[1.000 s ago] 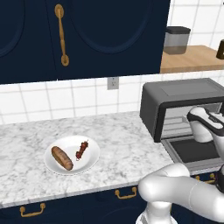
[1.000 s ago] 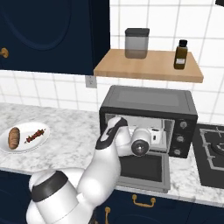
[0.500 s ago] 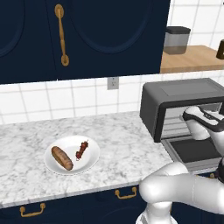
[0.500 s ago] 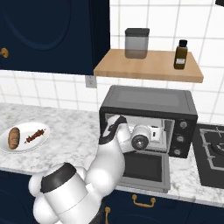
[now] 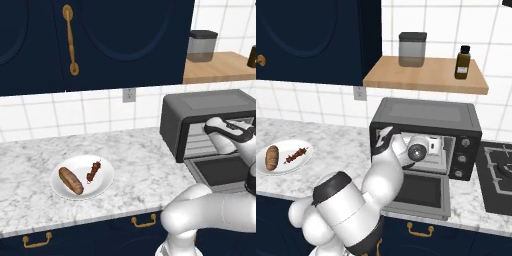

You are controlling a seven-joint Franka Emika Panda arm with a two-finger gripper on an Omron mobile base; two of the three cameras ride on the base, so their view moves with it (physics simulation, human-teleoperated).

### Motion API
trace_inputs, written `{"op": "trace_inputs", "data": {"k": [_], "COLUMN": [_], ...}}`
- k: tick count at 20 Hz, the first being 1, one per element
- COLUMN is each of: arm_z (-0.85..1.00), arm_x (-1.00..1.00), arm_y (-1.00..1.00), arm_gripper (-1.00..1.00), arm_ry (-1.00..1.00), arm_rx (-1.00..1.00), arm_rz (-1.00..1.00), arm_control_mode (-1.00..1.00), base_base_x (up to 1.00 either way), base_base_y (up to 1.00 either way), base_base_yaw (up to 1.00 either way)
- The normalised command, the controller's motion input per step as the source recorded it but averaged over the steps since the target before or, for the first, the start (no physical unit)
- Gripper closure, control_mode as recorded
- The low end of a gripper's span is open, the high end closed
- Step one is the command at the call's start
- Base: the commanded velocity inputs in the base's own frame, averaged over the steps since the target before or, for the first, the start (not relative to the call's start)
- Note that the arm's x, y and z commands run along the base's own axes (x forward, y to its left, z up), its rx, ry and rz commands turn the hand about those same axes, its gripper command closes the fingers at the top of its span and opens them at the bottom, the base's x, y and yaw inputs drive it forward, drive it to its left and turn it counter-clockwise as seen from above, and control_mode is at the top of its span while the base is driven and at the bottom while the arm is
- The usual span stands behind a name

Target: Pick up the kebab skewer and baguette bread, and place them inside the toaster oven. Close the toaster oven door and start by setting the timer.

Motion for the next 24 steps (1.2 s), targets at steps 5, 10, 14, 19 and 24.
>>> {"op": "trace_inputs", "data": {"k": [5, 10, 14, 19, 24], "arm_z": [-0.27, -0.2, -0.14, -0.38, -0.67], "arm_x": [0.02, 0.0, 0.0, -0.24, -0.6], "arm_y": [0.0, 0.0, 0.0, -0.04, -0.25], "arm_gripper": [-1.0, -1.0, -1.0, -1.0, -1.0], "arm_ry": [0.03, 0.04, 0.06, 0.06, 0.0], "arm_rx": [0.0, 0.0, 0.0, 0.0, 0.0], "arm_rz": [0.0, 0.0, 0.0, 0.0, 0.0], "arm_control_mode": [-1.0, -1.0, -1.0, -1.0, -1.0], "base_base_x": [0.0, 0.0, 0.0, 0.0, 0.0], "base_base_y": [0.0, 0.0, 0.0, 0.0, 0.0], "base_base_yaw": [0.0, 0.0, 0.0, 0.0, 0.0]}}
